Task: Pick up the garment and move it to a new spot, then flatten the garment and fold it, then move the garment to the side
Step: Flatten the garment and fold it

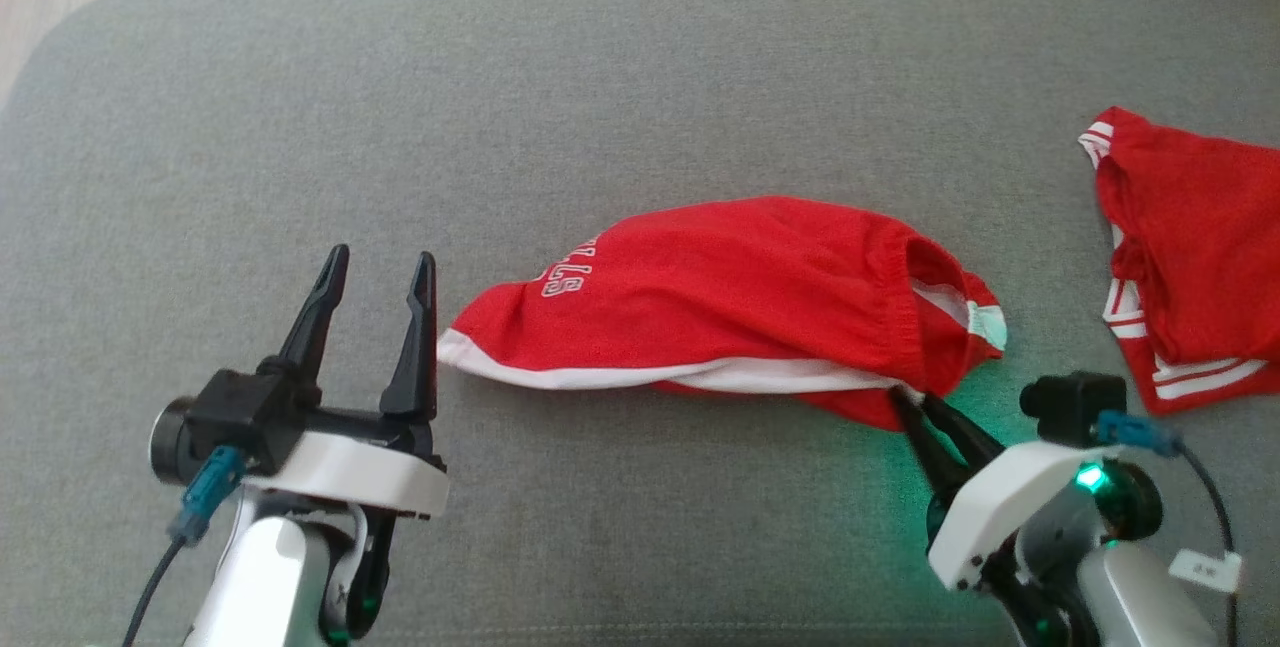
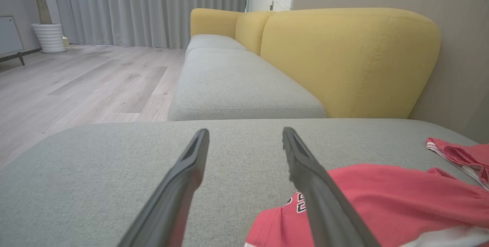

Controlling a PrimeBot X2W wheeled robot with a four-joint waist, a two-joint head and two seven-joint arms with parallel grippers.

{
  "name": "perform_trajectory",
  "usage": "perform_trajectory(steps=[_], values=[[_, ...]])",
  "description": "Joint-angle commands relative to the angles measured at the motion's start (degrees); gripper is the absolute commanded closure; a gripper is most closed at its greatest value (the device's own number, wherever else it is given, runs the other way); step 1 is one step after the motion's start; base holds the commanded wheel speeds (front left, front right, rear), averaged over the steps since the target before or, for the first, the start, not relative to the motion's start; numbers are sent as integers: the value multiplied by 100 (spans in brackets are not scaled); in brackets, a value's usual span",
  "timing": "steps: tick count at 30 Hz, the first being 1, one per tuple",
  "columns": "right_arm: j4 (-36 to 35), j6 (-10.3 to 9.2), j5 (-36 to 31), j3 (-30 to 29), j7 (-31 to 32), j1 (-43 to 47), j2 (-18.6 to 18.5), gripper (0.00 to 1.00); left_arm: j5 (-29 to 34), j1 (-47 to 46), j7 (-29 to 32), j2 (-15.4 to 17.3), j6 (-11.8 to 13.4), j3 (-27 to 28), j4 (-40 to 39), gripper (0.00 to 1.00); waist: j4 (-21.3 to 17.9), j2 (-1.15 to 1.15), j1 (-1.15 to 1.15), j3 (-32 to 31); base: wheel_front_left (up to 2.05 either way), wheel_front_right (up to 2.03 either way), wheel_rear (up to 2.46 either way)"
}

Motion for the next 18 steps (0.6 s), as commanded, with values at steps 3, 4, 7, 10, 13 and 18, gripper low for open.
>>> perform_trajectory(steps=[3,4,7,10,13,18], values=[[-341,39,57,179,53,98,-39,0,88,-173,-70,64,-14,275,-151,0,-66,0,0,-51,0,0,0],[-399,39,61,197,76,149,-46,0,94,-156,-70,68,-15,282,-147,0,-87,0,0,-73,0,0,0],[-693,39,73,286,59,296,-99,0,108,-112,-70,71,-14,294,-131,0,-134,0,0,-132,0,0,0],[-1087,39,-49,251,-143,408,-159,0,117,-61,-70,72,6,314,-116,0,-188,0,0,-206,0,0,0],[-1484,39,-251,78,-490,459,-121,0,119,8,-70,70,58,349,-91,0,-244,0,0,-284,0,0,0],[-1954,39,-680,-234,-1079,437,8,0,104,150,-70,58,140,379,-39,0,-304,0,0,-447,0,0,0]])
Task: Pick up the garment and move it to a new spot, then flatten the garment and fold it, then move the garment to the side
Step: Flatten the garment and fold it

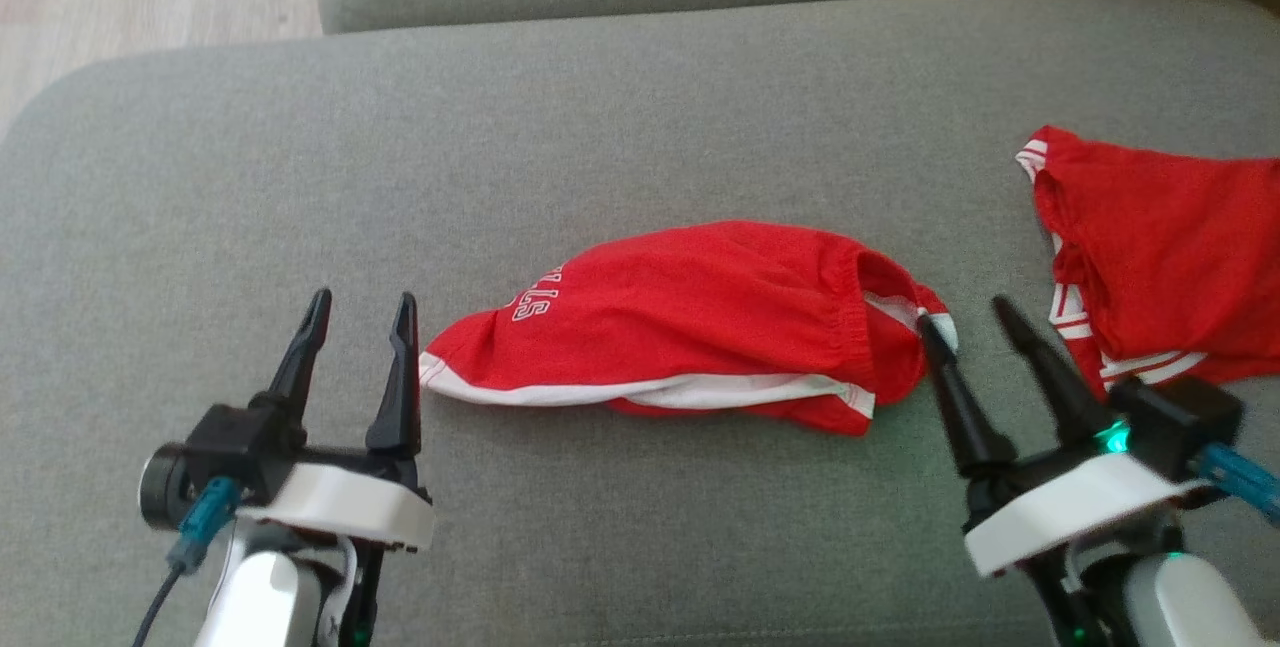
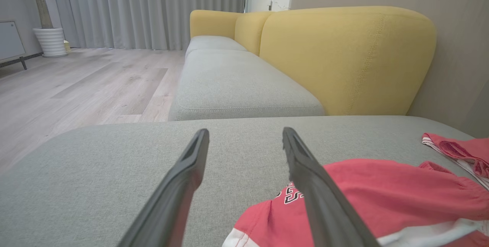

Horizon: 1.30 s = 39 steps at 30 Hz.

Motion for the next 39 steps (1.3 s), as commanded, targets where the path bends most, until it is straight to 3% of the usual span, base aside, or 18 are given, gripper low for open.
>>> perform_trajectory(steps=[1,10,26,34,39], values=[[-264,39,-115,20,-145,-127,2,0,14,-132,-67,56,46,225,-160,0,-24,0,0,-62,0,0,0],[-399,39,-804,-634,-561,-9,229,0,40,82,101,134,94,121,-152,0,-1,0,0,-244,0,0,0],[-369,39,-821,-659,-509,1,319,0,-152,-4,452,156,9,5,3,0,68,0,0,-186,0,0,0],[-363,39,-814,-618,-472,-162,327,0,-466,-926,1248,36,-291,-132,1181,0,66,0,0,80,0,0,0],[-291,39,-779,-550,-464,-280,309,0,-735,-1381,1609,-46,-351,-48,2141,0,-32,0,0,246,0,0,0]])
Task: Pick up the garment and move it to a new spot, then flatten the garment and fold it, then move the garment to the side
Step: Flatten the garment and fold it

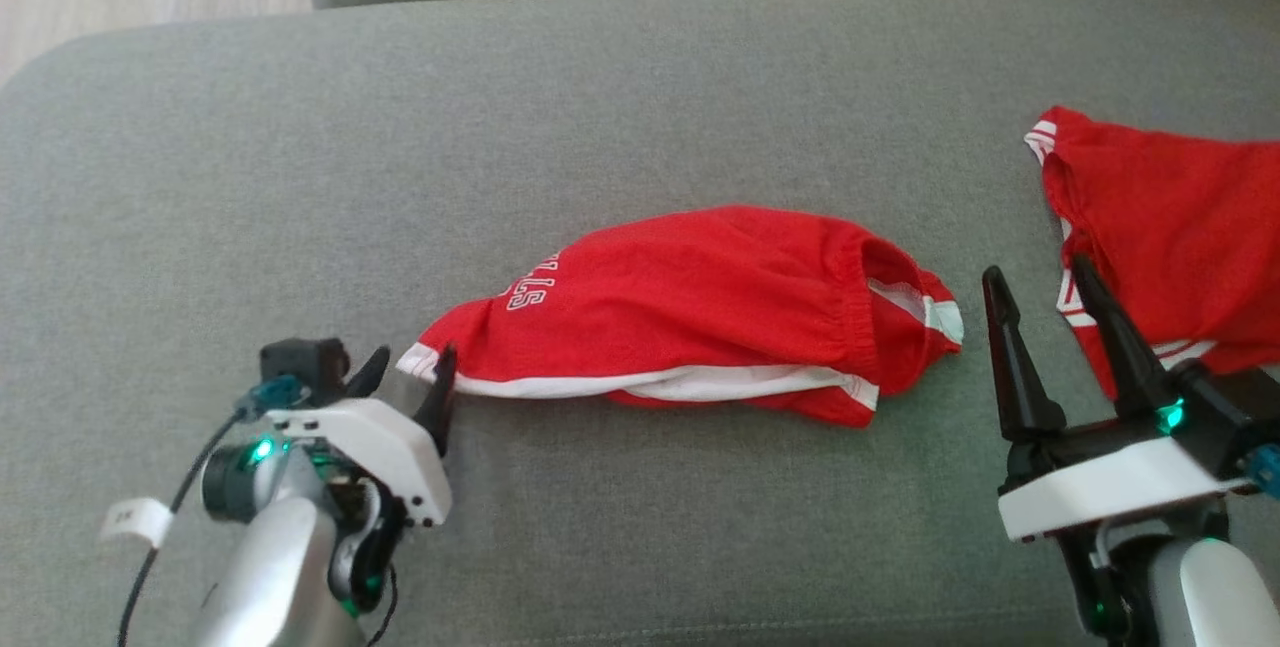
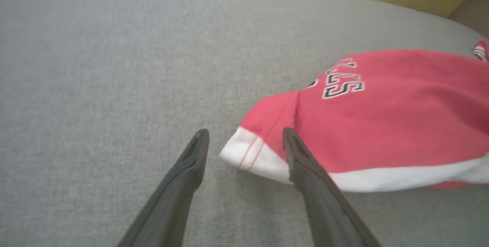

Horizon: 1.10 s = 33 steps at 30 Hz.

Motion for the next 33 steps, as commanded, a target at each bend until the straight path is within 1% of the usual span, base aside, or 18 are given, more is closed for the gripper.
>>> perform_trajectory(steps=[1,4,9,10,11,12,13,19,27,30,33], values=[[-169,39,25,119,-9,-195,-53,0,-74,-290,3,63,-44,270,-27,0,-47,0,0,66,0,0,0],[-113,39,53,113,-15,-204,-37,0,-202,-449,92,44,-37,347,389,0,-79,0,0,136,0,0,0],[-42,39,85,128,-42,-254,-18,0,-484,-625,201,-30,-200,402,834,0,-112,0,0,222,0,0,0],[-32,39,87,134,-50,-267,-16,0,-492,-647,224,-31,-230,374,905,4,-122,0,0,233,0,0,0],[-17,39,86,134,-56,-277,-14,0,-500,-665,228,-31,-260,348,960,54,-133,0,0,237,0,0,0],[-3,39,85,132,-60,-284,-11,0,-508,-681,228,-31,-288,322,1003,91,-142,0,0,240,0,0,0],[5,39,81,123,-67,-290,-7,0,-477,-697,227,-13,-305,276,1043,100,-149,0,0,241,0,0,0],[40,39,67,67,-73,-281,17,0,-320,-711,1,46,-332,93,1126,100,-171,0,0,213,0,0,0],[6,39,57,61,-31,-253,22,0,-196,-723,-560,122,-203,77,867,100,-136,0,0,179,0,0,0],[54,39,105,169,129,-182,-36,0,-204,-669,-659,146,-168,90,674,100,-115,0,0,162,0,0,0],[209,39,229,405,364,-44,-127,0,-190,-607,-656,166,-141,57,474,100,-75,0,0,157,0,0,0]])
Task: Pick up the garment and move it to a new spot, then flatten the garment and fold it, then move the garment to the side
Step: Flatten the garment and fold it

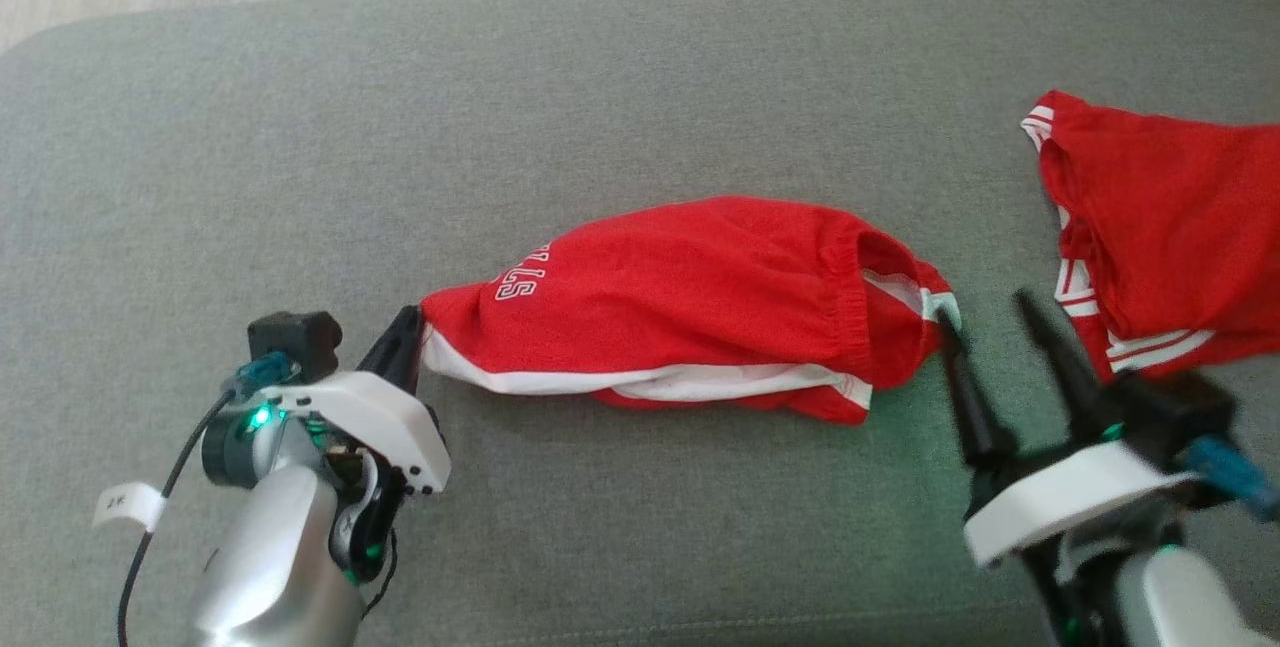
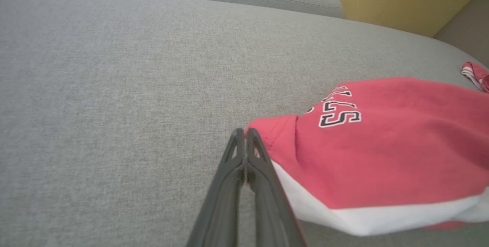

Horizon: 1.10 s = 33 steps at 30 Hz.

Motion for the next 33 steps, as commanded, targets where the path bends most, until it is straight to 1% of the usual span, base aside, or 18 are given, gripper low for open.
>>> perform_trajectory(steps=[1,7,15,16,17,18,19,24,29,30,31,33], values=[[-105,39,68,225,72,41,-108,0,25,-96,-27,146,43,149,-244,100,26,0,0,0,0,0,0],[388,39,278,606,281,109,-218,0,0,-3,44,161,79,103,-536,100,95,0,0,-1,0,0,0],[1249,39,482,1047,220,-458,-319,0,-27,18,82,183,101,52,-829,100,193,0,0,64,0,0,0],[1350,39,514,1106,222,-519,-333,40,-35,25,74,184,98,47,-867,100,206,0,0,66,0,0,0],[1429,39,545,1156,209,-575,-349,59,-34,33,64,190,96,38,-905,100,215,0,0,69,0,0,0],[1489,39,583,1183,180,-625,-354,90,-7,38,36,209,94,16,-948,100,224,0,0,72,0,0,0],[1527,39,627,1203,148,-667,-356,100,12,45,-6,226,86,-1,-993,100,231,0,0,73,0,0,0],[1409,39,746,1226,-133,-773,-452,100,49,93,-217,255,127,-8,-1314,100,242,0,0,54,0,0,0],[823,39,749,1118,-453,-842,-550,100,69,89,-414,293,164,17,-1872,100,211,0,0,4,0,0,0],[678,39,738,1092,-487,-868,-565,100,81,76,-444,303,177,22,-2021,100,199,0,0,-8,0,0,0],[678,39,738,1092,-487,-868,-565,100,81,76,-444,303,177,22,-2021,100,199,0,0,-8,0,0,0],[372,39,691,1031,-557,-951,-604,100,80,36,-504,309,208,52,-2330,100,175,0,0,-48,0,0,0]])
